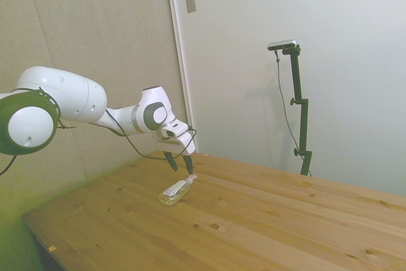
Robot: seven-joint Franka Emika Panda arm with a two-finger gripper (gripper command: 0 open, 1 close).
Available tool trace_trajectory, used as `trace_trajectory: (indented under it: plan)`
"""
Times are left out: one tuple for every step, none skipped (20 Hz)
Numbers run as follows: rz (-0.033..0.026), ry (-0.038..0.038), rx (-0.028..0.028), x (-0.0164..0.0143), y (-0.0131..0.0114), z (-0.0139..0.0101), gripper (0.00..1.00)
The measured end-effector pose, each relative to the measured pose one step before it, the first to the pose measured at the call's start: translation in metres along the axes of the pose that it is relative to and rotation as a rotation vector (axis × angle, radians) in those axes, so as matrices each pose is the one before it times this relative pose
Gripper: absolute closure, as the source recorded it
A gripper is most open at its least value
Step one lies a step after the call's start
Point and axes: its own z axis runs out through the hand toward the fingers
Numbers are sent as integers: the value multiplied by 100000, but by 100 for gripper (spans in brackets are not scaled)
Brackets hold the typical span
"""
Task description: Stand the sanitizer
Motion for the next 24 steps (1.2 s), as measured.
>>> trace_trajectory:
  plan:
    - [346,145,-470,260,-139,586,0]
    - [381,171,-416,271,-88,493,0]
    - [377,173,-412,277,-30,440,0]
    - [322,140,-349,240,0,354,0]
    - [303,152,-263,229,-3,281,0]
    - [197,69,-252,162,-6,275,0]
    - [212,15,-273,130,18,252,0]
    - [249,19,-253,141,28,243,0]
    - [245,45,-144,148,1,187,0]
    - [263,146,-33,181,-15,114,100]
    - [232,136,-30,172,-20,107,100]
    - [186,50,-74,117,-2,116,100]
    - [136,-21,-93,62,20,92,100]
    - [194,-106,-55,54,30,74,100]
    - [300,-238,-13,58,45,59,100]
    - [282,-279,-93,49,53,68,100]
    - [228,-238,-105,35,45,73,100]
    - [269,-275,-62,41,55,70,100]
    - [530,-586,82,62,83,84,100]
    - [575,-554,36,95,108,96,100]
    - [570,-470,2,155,139,96,100]
    - [563,-376,-25,207,163,94,100]
    - [396,-249,-103,229,176,98,100]
    - [269,-207,-89,212,162,89,100]
